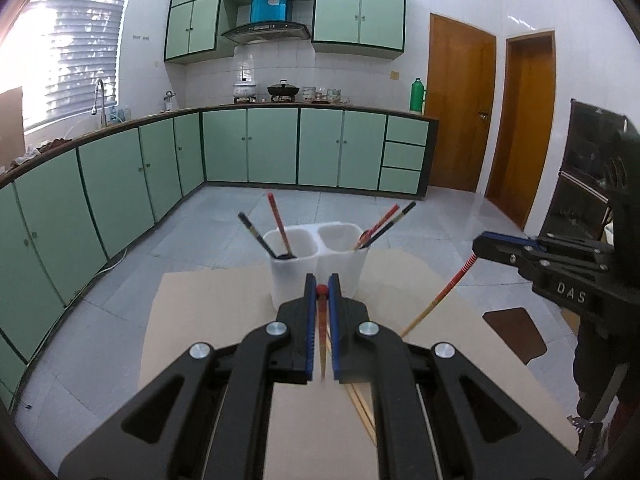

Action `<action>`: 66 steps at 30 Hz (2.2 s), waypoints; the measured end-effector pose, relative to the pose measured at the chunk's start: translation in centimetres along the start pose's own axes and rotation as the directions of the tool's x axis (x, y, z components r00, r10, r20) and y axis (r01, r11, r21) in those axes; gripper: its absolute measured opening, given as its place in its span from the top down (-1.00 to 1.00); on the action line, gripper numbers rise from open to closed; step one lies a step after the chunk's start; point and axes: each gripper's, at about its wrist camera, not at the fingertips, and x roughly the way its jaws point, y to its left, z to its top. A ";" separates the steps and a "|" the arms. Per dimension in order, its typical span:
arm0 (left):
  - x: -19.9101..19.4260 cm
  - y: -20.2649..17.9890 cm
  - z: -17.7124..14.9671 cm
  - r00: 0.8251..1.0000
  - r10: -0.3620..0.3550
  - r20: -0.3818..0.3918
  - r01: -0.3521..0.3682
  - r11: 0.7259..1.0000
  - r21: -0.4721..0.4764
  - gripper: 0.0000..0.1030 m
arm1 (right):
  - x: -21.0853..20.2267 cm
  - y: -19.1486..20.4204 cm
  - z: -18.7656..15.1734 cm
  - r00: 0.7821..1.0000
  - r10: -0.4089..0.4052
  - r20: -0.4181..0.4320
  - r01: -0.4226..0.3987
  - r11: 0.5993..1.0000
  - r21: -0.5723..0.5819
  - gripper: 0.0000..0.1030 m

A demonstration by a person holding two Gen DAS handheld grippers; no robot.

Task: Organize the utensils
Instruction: 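Carry both chopsticks up, insert them into the white holder and release, then withdraw both tools back toward the two plain wooden chopsticks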

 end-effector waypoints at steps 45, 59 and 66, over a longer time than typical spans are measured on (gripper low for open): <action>10.2 1.9 12.6 0.988 0.045 0.150 -0.051 0.998 0.036 0.27 | 8.5 -5.3 12.0 0.996 -0.076 0.054 0.073 0.996 0.040 0.06; 2.0 1.0 2.5 0.990 0.056 0.133 -0.054 0.998 -0.022 -0.55 | 0.5 -4.3 1.5 0.987 -0.117 0.114 0.105 0.989 0.104 -0.75; 2.3 1.2 -3.9 0.997 0.072 0.002 -0.072 0.997 -0.038 -0.65 | -0.1 -2.7 -4.2 0.986 -0.151 0.067 0.144 0.985 0.095 -0.88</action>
